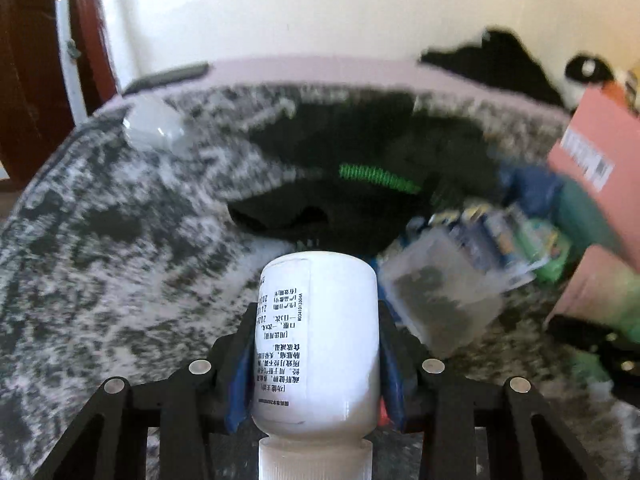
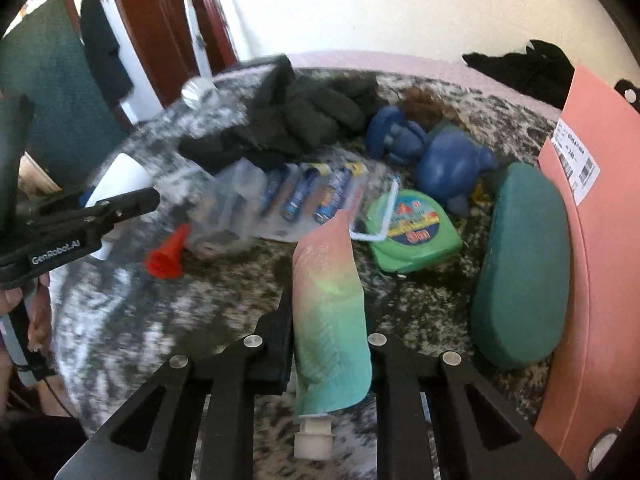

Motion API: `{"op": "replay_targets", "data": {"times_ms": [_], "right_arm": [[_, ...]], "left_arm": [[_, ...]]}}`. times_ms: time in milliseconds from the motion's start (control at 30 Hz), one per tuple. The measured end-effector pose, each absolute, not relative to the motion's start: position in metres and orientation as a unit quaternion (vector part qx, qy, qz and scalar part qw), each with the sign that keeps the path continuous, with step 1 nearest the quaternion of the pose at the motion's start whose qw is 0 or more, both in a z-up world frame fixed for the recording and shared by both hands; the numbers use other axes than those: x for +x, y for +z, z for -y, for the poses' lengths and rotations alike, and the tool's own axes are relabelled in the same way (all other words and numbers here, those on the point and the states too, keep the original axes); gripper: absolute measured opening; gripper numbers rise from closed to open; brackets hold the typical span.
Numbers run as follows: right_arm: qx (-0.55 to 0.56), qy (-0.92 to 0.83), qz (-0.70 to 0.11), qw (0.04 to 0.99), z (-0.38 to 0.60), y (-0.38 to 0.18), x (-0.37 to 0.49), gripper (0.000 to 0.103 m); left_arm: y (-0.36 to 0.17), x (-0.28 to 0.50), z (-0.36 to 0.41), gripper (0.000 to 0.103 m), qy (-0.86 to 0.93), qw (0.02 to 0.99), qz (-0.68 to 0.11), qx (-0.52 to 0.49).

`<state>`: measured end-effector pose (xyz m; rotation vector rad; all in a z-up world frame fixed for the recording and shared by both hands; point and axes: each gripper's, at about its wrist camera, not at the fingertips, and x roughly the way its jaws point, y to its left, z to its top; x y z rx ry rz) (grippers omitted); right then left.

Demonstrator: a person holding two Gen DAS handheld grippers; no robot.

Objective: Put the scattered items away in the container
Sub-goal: 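Grasp the white bottle with left tool while right tool grasps the gradient pouch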

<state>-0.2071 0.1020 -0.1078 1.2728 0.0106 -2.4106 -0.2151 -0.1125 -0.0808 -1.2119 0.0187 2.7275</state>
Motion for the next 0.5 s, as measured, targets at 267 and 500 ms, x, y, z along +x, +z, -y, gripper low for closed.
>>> {"op": "replay_targets", "data": {"times_ms": [267,500], "right_arm": [[0.415,-0.873,0.046,0.253,-0.106,-0.055,-0.18,0.019],[0.361,-0.883,0.089,0.289,-0.132,0.001,-0.142,0.019]], "left_arm": [[-0.016,-0.179,0.1,0.044,0.936,0.102,-0.002,-0.338],[0.036,-0.152,0.068,0.044,0.951,0.134,0.006,-0.28]]}}
